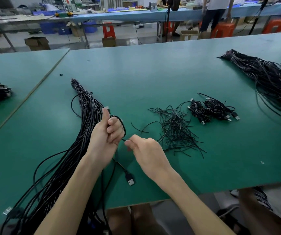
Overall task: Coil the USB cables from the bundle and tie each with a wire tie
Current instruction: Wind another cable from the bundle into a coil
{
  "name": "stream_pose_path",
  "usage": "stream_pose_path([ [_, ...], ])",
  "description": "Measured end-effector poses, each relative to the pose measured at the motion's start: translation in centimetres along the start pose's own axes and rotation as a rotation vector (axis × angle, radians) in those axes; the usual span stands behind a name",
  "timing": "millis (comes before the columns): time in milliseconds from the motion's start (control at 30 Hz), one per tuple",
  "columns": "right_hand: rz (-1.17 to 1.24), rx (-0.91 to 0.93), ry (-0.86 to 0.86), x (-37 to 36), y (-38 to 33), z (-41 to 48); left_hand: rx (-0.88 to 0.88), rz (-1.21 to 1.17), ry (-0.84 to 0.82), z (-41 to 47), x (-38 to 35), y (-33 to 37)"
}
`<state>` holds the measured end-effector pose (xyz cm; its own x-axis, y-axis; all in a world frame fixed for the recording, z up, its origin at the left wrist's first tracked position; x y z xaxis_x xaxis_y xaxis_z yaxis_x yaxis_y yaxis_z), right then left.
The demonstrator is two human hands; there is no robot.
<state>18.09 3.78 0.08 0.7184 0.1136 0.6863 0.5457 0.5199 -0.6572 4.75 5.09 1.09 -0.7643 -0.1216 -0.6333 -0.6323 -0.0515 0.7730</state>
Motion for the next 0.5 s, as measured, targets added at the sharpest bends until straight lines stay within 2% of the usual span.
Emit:
stream_pose_path([
  [267, 0.005, -0.100, 0.076, 0.6, 0.8, 0.1, 0.021, 0.026, 0.064, -0.4, 0.6, 0.8],
  [333, 0.007, -0.105, 0.092, 0.7, 0.9, 0.0, -0.023, 0.170, 0.061, -0.5, 0.5, 0.8],
  [400, 0.026, -0.123, 0.116, 0.8, 1.1, 0.0, -0.134, 0.446, 0.034, -0.6, -0.1, 0.8],
  [500, 0.085, -0.175, 0.143, 1.1, 1.7, 0.1, -0.242, 0.734, -0.066, -0.9, -1.3, 0.2],
])
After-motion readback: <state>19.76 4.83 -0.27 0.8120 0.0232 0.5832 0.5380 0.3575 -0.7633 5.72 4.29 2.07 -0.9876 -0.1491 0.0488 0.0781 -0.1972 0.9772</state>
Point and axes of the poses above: each hand's wrist, its own z-axis towards the middle knuckle, its own x-axis out of the back of the hand, y = z × x, the point moved 6 cm from there along z, towards the middle knuckle, and after that the axes turned 3 degrees about -x, right-handed, at the moved point
